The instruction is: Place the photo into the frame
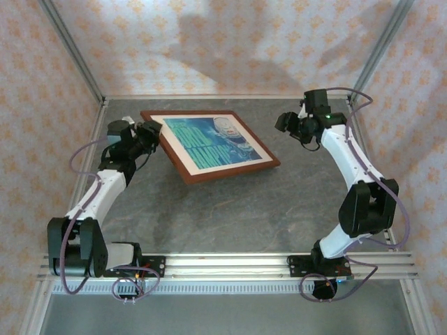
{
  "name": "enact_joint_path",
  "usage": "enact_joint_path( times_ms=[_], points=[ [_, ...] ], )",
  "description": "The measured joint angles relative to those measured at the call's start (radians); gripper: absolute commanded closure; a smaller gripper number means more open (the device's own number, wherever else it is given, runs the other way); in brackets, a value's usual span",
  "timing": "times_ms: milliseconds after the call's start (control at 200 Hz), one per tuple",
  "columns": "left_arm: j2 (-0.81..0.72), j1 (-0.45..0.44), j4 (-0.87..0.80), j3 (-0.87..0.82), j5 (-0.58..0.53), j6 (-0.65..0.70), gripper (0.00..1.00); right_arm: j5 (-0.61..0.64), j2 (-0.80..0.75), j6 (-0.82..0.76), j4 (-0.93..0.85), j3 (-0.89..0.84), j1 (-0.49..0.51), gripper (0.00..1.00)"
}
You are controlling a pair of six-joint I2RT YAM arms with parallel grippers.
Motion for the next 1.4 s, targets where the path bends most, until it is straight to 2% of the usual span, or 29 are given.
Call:
enact_joint_path(
  times_ms=[305, 410, 546, 696, 951, 1091, 1281, 1401],
  points=[
    [0.152, 0.000, 0.158, -0.057, 0.051, 0.010, 0.82, 0.020, 0.055, -0.008, 0.001, 0.000, 0.000, 0.33],
    [0.193, 0.000, 0.205, -0.060, 0.057, 0.023, 0.76, 0.026, 0.079, -0.008, 0.001, 0.000, 0.000, 0.33],
    [0.243, -0.001, 0.208, -0.078, 0.068, 0.032, 0.67, 0.031, 0.086, -0.008, 0.002, 0.000, 0.000, 0.33],
    [0.294, -0.001, 0.203, -0.106, 0.071, 0.031, 0.62, 0.034, 0.088, -0.008, 0.002, 0.000, 0.000, 0.33],
    [0.361, 0.000, 0.222, -0.110, 0.072, 0.041, 0.44, 0.042, 0.109, -0.016, 0.017, -0.002, 0.000, 0.30],
    [0.406, 0.000, 0.203, -0.106, 0.069, 0.077, 0.35, 0.052, 0.175, -0.026, 0.047, -0.001, 0.000, 0.24],
    [0.421, -0.001, 0.084, -0.050, 0.044, 0.171, 0.19, 0.056, 0.333, -0.047, 0.077, 0.056, -0.002, 0.12],
    [0.422, -0.001, 0.002, 0.000, 0.022, 0.233, 0.13, 0.061, 0.420, -0.071, 0.082, 0.119, -0.006, 0.10]
  ],
)
